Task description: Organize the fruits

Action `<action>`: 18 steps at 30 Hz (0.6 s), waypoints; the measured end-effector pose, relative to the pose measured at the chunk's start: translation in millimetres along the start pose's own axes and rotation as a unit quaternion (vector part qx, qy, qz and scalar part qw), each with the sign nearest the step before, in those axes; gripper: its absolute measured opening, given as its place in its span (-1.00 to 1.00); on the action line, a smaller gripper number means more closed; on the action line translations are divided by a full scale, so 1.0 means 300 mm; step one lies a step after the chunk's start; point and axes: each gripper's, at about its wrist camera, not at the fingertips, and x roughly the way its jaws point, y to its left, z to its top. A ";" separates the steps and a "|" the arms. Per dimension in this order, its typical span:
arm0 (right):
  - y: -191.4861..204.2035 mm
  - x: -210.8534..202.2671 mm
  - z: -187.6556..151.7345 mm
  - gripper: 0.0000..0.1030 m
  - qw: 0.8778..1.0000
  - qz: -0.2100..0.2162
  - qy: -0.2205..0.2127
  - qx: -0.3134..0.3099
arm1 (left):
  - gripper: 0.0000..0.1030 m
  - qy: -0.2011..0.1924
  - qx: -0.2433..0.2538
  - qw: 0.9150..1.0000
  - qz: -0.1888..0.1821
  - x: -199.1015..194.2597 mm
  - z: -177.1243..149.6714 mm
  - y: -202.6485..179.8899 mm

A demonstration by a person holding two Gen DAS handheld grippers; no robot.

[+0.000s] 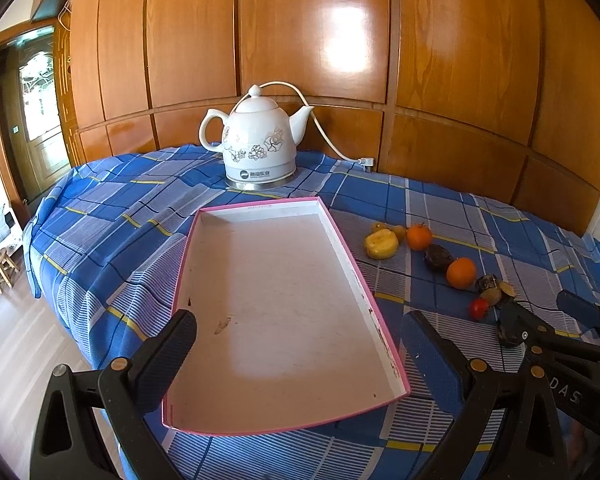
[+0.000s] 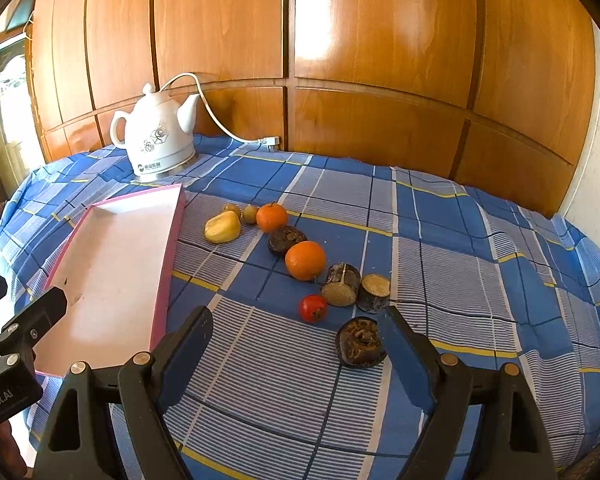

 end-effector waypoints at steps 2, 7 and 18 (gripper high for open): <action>-0.002 0.000 0.001 0.67 1.000 0.000 0.000 0.001 | 0.99 0.000 0.000 1.000 0.000 0.000 0.000 -0.001; -0.023 0.010 0.012 0.67 1.000 0.006 0.006 0.001 | 0.99 0.005 0.004 1.000 -0.004 0.006 -0.002 -0.009; -0.243 0.084 0.127 0.67 0.998 0.029 0.046 0.021 | 0.99 0.022 0.020 0.998 -0.046 0.022 -0.003 -0.049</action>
